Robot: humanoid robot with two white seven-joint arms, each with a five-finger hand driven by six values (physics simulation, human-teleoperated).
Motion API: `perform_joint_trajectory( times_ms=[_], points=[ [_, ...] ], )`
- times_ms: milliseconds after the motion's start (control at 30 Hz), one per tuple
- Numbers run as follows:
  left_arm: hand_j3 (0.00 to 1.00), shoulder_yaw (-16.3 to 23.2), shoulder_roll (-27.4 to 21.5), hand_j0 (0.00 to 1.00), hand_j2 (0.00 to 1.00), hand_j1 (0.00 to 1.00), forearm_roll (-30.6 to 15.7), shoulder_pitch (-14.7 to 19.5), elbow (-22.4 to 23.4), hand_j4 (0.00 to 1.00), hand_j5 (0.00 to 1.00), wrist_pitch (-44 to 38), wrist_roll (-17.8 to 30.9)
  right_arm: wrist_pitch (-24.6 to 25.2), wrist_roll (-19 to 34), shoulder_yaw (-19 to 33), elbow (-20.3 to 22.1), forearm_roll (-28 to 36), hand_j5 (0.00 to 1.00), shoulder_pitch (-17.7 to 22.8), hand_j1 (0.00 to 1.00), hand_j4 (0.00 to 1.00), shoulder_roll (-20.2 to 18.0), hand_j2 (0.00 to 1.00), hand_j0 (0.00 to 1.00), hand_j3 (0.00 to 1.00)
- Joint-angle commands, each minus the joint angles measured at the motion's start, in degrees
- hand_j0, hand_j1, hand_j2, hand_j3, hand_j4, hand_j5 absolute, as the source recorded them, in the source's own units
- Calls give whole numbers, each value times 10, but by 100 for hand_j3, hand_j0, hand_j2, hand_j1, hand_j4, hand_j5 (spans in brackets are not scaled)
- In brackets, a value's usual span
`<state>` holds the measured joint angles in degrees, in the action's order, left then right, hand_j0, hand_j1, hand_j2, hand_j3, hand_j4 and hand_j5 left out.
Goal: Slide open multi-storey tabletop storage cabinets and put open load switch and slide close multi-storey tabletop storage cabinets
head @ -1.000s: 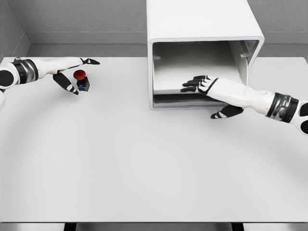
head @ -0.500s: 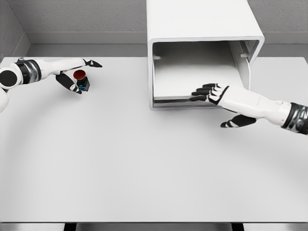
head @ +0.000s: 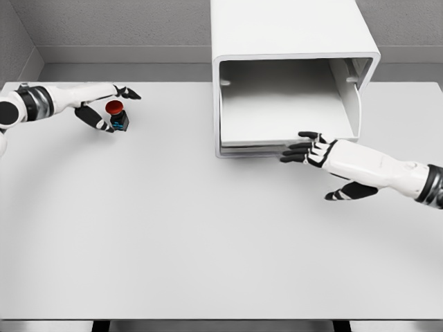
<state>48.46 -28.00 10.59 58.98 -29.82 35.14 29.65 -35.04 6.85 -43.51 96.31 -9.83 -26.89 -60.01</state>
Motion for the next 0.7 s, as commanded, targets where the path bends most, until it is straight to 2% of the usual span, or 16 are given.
perform_joint_trajectory(
  times_ms=[0, 133, 233, 400, 500, 667],
  points=[
    [82, -2, 0, 82, 82, 82, -4, 1, 1, 82, 82, -1, 1, 0, -2, 16, 4, 4, 100, 0, 100, 100, -7, 100, 100, 100],
    [80, -2, 0, 80, 80, 80, -3, 0, 1, 80, 80, -1, 1, 0, -1, 25, 6, 4, 100, 1, 100, 100, -13, 100, 100, 100],
    [76, -2, 0, 76, 76, 76, -3, 0, 1, 76, 76, -1, 1, 0, -3, 71, 7, 10, 100, -4, 100, 100, -6, 100, 100, 100],
    [74, -2, 1, 74, 74, 74, -2, 0, 1, 74, 74, -1, 1, 0, -2, 70, 10, 9, 100, -7, 100, 100, 5, 100, 100, 100],
    [73, -2, 2, 73, 73, 73, -1, 0, 2, 73, 73, -1, 1, 0, 14, 66, 10, 9, 100, -12, 100, 100, 31, 100, 100, 100],
    [73, -2, 3, 73, 73, 73, 0, 0, 3, 73, 73, -1, 1, 0, 60, 56, 2, 5, 100, -12, 100, 100, 97, 100, 100, 100]
  ],
)
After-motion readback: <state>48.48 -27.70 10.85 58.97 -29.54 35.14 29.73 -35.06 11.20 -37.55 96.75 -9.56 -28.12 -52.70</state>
